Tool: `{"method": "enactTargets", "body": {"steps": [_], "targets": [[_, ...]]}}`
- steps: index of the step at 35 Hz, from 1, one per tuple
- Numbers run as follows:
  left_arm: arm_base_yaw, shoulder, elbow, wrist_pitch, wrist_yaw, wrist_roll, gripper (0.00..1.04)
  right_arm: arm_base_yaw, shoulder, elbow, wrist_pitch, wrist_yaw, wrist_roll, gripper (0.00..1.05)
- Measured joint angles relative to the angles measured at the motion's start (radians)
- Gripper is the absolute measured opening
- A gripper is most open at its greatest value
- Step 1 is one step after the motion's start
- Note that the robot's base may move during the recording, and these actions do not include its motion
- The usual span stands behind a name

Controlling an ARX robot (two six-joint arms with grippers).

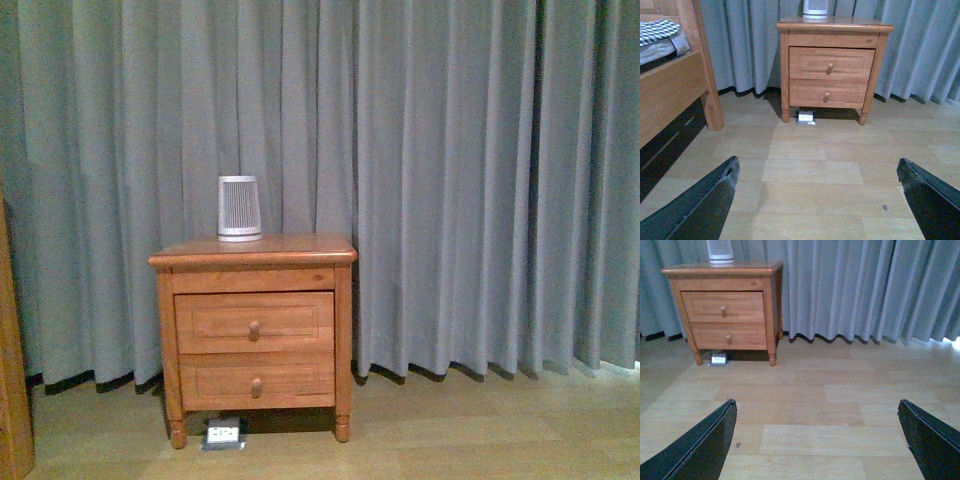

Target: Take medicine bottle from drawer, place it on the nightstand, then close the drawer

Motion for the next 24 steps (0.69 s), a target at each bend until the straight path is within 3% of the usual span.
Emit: {"method": "enactTargets", "body": {"steps": [24], "targets": [[0.000,0.000,0.000,0.000,0.000,0.000,0.98,0.000,0.000,0.000,0.000,0.000,0.000,0.98]]}}
